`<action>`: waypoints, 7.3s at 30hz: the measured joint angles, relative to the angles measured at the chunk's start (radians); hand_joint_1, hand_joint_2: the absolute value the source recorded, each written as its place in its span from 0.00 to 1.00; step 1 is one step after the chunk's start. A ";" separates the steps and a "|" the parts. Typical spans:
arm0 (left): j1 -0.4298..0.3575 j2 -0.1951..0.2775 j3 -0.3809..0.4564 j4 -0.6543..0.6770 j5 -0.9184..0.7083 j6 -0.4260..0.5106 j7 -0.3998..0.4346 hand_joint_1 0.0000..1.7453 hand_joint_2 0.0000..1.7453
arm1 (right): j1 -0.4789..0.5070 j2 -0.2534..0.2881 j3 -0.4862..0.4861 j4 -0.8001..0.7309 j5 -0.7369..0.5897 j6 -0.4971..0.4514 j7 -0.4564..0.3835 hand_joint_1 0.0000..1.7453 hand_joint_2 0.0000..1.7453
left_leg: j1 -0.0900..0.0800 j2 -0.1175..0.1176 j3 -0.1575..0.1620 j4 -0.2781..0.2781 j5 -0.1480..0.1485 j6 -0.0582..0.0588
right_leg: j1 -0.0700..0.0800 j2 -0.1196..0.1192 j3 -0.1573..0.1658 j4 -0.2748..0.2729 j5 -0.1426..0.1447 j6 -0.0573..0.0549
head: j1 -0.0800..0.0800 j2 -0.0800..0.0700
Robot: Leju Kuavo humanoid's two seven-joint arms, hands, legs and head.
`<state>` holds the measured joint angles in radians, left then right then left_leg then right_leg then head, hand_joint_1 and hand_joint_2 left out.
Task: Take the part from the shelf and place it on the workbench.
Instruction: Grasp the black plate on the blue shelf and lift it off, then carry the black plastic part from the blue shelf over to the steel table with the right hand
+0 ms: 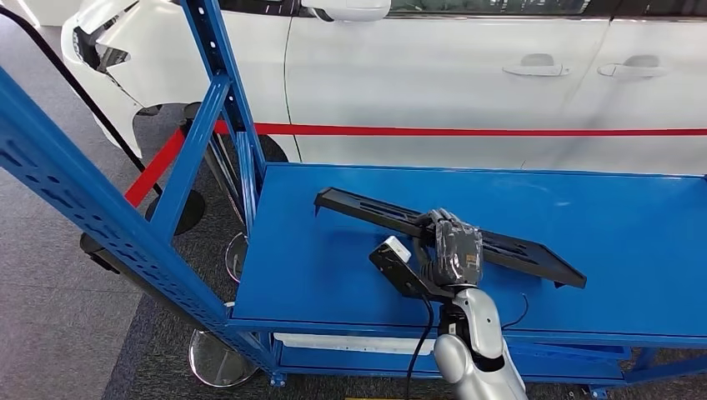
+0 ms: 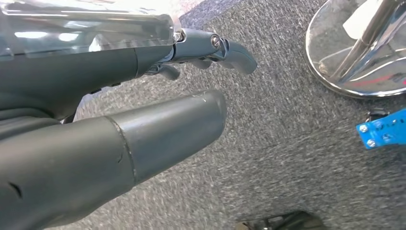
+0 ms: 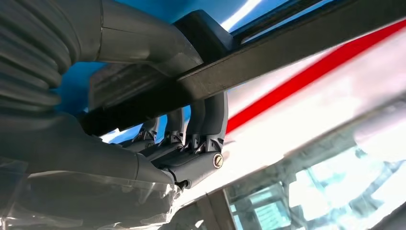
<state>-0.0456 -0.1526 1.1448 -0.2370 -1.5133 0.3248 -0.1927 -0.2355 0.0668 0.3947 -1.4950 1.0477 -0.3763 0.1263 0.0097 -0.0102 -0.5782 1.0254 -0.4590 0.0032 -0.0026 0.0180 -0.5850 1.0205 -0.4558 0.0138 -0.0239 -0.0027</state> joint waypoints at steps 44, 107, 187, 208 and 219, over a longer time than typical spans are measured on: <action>-0.014 0.016 0.155 0.000 0.163 -0.093 -0.210 0.00 1.00 | 0.179 -0.086 -0.113 -0.597 -0.922 -0.017 -0.507 1.00 1.00 | 0.000 0.000 -0.001 0.000 0.000 0.000 | 0.000 0.000 -0.001 0.000 0.000 0.000 | 0.000 0.000; -0.020 0.016 0.171 0.000 0.142 -0.124 -0.108 0.00 1.00 | 0.324 -0.056 -0.170 -0.679 -1.006 0.059 -0.599 1.00 1.00 | -0.003 0.008 0.031 0.017 -0.034 0.002 | 0.002 -0.012 -0.008 0.010 0.005 -0.021 | 0.001 0.000; -0.012 0.026 0.120 -0.013 0.032 -0.100 -0.010 0.00 1.00 | 0.363 -0.026 -0.250 -0.541 -0.849 0.063 -0.459 1.00 1.00 | -0.009 0.020 -0.065 -0.008 0.079 -0.003 | -0.003 -0.019 0.112 -0.021 -0.089 -0.002 | -0.005 0.000; -0.007 0.032 0.121 -0.016 0.037 -0.100 -0.031 0.00 1.00 | 0.382 -0.012 -0.281 -0.487 -0.833 0.087 -0.469 1.00 1.00 | -0.006 0.022 0.119 -0.085 -0.037 0.031 | -0.007 -0.003 -0.130 0.156 -0.046 0.010 | -0.010 0.000; -0.011 0.035 0.121 -0.017 0.029 -0.107 -0.049 0.00 1.00 | 0.404 -0.008 -0.337 -0.478 -0.881 0.087 -0.493 1.00 1.00 | -0.004 0.106 0.083 -0.027 -0.057 -0.021 | -0.016 -0.052 -0.014 0.018 -0.009 -0.005 | -0.002 0.000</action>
<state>-0.0562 -0.1177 1.2654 -0.2537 -1.4841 0.2176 -0.2417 0.1686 0.0584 0.0575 -1.9734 0.1668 -0.2894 -0.3667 0.0059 0.0957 -0.4950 0.9979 -0.5159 -0.0180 -0.0187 -0.0336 -0.5987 1.0383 -0.4648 0.0085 -0.0261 -0.0027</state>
